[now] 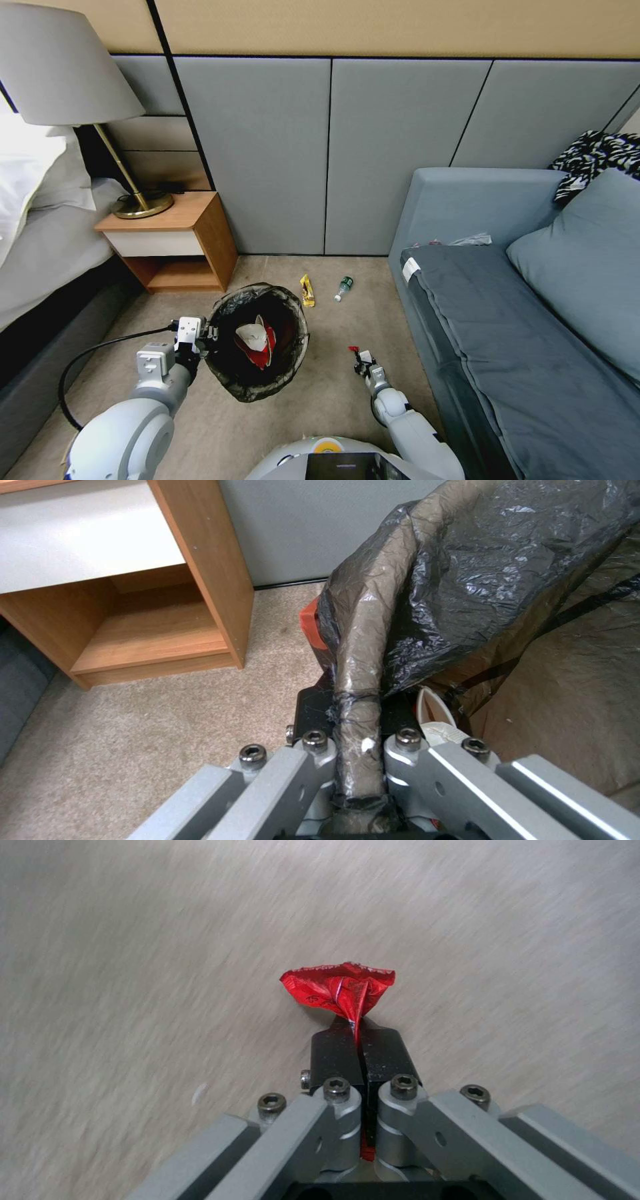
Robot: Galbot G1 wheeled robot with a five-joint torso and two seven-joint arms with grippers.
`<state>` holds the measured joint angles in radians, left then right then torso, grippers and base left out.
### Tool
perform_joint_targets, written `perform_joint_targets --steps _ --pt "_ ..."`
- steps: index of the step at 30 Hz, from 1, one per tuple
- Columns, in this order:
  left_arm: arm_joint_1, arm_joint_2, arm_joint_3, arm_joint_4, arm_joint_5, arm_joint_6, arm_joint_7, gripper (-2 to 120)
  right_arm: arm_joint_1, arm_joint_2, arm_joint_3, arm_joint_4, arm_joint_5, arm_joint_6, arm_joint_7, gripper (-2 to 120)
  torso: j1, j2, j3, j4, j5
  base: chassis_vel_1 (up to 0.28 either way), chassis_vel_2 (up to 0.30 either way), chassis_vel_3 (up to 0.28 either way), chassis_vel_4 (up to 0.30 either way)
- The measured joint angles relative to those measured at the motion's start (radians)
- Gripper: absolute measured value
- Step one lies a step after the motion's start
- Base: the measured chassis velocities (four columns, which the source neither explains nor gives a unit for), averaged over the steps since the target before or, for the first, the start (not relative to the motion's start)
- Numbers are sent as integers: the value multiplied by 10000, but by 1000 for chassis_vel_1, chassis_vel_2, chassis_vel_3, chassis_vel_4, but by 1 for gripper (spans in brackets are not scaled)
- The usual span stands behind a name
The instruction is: Pick up the trash bin, then pick up the garbage from the floor and place it into the trash bin.
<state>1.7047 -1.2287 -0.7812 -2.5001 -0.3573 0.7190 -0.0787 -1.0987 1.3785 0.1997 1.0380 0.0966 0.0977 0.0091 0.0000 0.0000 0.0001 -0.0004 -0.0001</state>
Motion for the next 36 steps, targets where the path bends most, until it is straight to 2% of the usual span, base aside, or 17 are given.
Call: perform_joint_targets --steps 4,5,8,9,12,13,16,17,19,28,31,36 --pt "16 -3 -4 0 -5 2 0 1 -208 -361 74 1394 332 -430 165 0 0 0 0 5 1 0 0 0 0" --pt "16 -3 -4 0 -5 2 0 1 -208 -361 74 1394 332 -430 165 0 0 0 0 5 1 0 0 0 0" --pt "29 -8 -5 0 -6 2 -3 1 -594 -803 175 3154 606 -854 249 0 0 0 -1 3 2 0 0 0 0" --pt "29 -8 -5 0 -6 2 -3 1 -594 -803 175 3154 606 -854 249 0 0 0 -1 3 2 0 0 0 0" --pt "41 12 6 0 -8 5 -5 1 -964 -1404 200 4891 971 -1404 385 0 0 0 0 3 3 0 0 0 0" --pt "41 12 6 0 -8 5 -5 1 -964 -1404 200 4891 971 -1404 385 0 0 0 0 3 3 0 0 0 0" --pt "53 60 -11 0 -22 16 -9 1 -1205 -2480 171 6878 1587 -1990 532 0 -1 0 -1 4 4 0 0 0 0" --pt "53 60 -11 0 -22 16 -9 1 -1205 -2480 171 6878 1587 -1990 532 0 -1 0 -1 4 4 0 0 0 0" --pt "63 70 -26 0 -26 25 -15 1 -1224 -3199 166 7981 2055 -2294 551 0 0 0 -1 4 1 0 0 0 0" --pt "57 87 2 0 -31 32 -20 1 -931 -4301 66 9881 3083 -2776 584 0 0 0 -1 5 5 0 0 0 0" --pt "27 149 18 0 -29 40 -21 1 -512 -4948 -194 11080 3956 -3164 467 0 0 0 -1 4 2 0 0 0 0" --pt "24 169 31 0 -12 49 -21 1 60 -5323 -536 11658 4550 -3392 371 0 0 0 -1 5 2 0 0 0 0"
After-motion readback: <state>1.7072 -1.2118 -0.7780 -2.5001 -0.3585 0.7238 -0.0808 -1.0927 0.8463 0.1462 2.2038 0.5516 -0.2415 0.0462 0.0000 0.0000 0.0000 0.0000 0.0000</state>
